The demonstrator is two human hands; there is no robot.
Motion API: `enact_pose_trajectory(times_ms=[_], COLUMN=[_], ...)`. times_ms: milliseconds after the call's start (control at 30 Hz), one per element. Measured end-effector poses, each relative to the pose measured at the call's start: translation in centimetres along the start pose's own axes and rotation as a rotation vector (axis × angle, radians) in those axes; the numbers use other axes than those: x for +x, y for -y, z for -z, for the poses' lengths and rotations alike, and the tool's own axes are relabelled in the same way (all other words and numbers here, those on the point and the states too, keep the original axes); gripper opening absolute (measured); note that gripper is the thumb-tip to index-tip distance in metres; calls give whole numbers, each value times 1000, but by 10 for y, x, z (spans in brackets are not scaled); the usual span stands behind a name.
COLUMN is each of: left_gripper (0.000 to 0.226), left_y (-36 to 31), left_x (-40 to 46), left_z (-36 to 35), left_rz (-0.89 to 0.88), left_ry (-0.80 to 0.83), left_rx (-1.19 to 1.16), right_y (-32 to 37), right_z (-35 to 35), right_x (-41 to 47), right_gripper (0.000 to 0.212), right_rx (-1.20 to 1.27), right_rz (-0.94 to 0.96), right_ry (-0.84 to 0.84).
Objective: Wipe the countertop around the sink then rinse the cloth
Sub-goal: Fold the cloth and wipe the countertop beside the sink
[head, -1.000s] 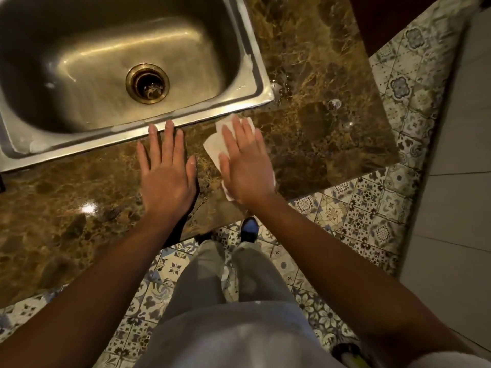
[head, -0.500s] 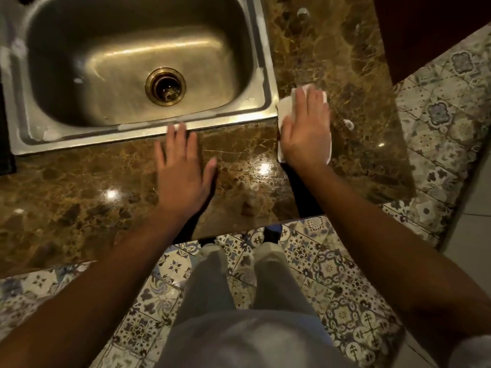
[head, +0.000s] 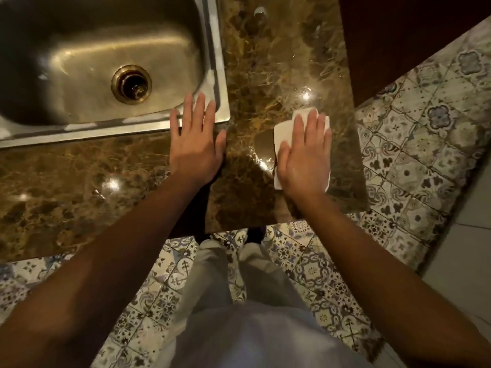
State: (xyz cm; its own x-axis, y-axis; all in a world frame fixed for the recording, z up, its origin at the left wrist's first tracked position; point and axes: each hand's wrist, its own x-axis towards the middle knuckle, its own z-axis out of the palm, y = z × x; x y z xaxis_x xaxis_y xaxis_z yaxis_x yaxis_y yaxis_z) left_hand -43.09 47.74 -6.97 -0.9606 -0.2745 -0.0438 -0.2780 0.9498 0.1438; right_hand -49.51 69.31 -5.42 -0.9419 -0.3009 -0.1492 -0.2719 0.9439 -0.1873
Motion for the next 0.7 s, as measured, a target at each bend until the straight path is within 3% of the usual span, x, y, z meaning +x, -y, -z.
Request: enact_pose_trajectory(times_ms=[233, 300, 433, 533, 700], left_gripper=[62, 63, 59, 60, 65], left_y=[0, -2, 1, -1, -10], left_x=[-1, 0, -3, -3, 0], left_z=[-1, 0, -1, -3, -5], left_rz=[-7, 2, -46, -83, -76], left_ry=[-44, -36, -67, -77, -73], left_rx=[14, 2, 12, 7, -33], right_y=[18, 23, 2, -44, -84], right_z=[13, 10, -1, 6, 27], right_x=[101, 86, -25, -63, 19], right_gripper=[62, 61, 57, 59, 61], right_rx=[43, 51, 52, 27, 154], right_rz=[20, 49, 208, 74, -250], right_ry=[-52, -40, 62, 80, -63])
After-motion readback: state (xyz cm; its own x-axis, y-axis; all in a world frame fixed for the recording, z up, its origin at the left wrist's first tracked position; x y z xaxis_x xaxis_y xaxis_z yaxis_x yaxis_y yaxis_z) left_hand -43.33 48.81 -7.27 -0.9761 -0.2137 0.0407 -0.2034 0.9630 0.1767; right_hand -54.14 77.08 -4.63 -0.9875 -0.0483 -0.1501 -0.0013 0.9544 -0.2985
